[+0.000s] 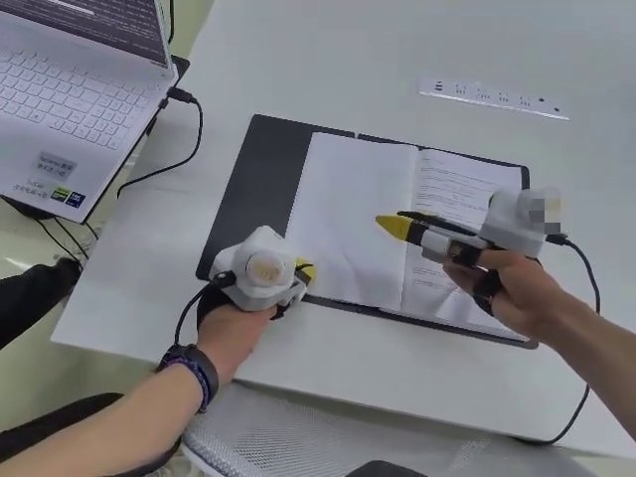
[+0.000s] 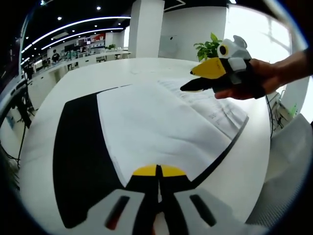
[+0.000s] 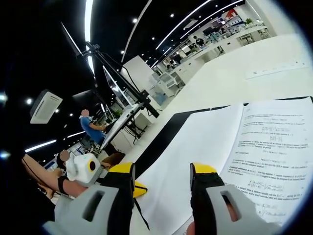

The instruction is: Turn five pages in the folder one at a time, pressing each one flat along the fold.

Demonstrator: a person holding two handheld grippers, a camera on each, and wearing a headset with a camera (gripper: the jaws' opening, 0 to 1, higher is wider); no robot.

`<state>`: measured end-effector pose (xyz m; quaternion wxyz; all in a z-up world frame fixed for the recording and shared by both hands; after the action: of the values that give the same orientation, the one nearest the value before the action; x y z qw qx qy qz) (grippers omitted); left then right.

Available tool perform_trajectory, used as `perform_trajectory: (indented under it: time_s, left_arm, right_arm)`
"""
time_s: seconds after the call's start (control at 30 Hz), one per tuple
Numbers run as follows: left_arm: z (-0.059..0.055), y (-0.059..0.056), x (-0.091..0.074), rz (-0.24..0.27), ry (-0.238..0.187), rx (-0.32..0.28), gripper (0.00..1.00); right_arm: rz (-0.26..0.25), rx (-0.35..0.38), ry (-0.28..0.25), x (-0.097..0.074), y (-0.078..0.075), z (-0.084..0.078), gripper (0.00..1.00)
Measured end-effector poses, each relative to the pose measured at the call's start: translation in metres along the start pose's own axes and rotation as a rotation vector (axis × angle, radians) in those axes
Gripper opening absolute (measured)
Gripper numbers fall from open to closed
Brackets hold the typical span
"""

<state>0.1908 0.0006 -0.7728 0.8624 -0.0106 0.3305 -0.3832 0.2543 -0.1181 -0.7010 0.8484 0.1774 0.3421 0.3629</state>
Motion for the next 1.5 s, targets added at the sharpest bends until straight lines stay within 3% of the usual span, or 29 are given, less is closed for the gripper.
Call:
perform_trajectory:
  time_s: [0.4, 0.7, 0.93, 1.0, 1.1, 1.3, 1.5]
  left_arm:
    - [0.000, -0.001, -0.001, 0.035, -0.034, -0.003, 0.00]
    - [-0.001, 0.001, 0.000, 0.030, -0.049, -0.028, 0.00]
    - [-0.002, 0.002, 0.001, 0.037, -0.057, -0.048, 0.00]
    - [-0.002, 0.003, 0.002, 0.037, -0.058, -0.053, 0.00]
    - [-0.002, 0.002, 0.002, 0.036, -0.059, -0.055, 0.00]
    - [-0.002, 0.003, 0.002, 0.032, -0.063, -0.059, 0.00]
    - [-0.002, 0.003, 0.002, 0.024, -0.057, -0.047, 0.00]
  right_arm:
    - [-0.036, 0.004, 0.001, 0.014, -0.017, 0.003, 0.37]
    - [-0.079, -0.009, -0.018, 0.025, -0.037, 0.006, 0.28]
    - [-0.083, -0.053, -0.032, 0.037, -0.049, 0.002, 0.16]
    - [-0.088, -0.016, -0.039, 0.039, -0.053, 0.003, 0.12]
    - [-0.089, -0.020, -0.047, 0.040, -0.057, 0.005, 0.07]
    - [-0.092, -0.019, -0.061, 0.041, -0.061, 0.006, 0.00]
    - [-0.069, 0.009, -0.063, 0.042, -0.062, 0.008, 0.00]
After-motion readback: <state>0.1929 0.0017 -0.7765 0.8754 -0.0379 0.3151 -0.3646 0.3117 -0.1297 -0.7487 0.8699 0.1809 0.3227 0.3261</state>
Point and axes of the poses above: the centre of the closed fingertips' face, and the gripper's own axes: x roughly forward along the fingers, y roughly to its left, z roughly out of its top, the point moved 3 cm from there along -x, roughly backward along the fingers, and after that the axes turned 14 degrees about -z, right-handed, at the moved point
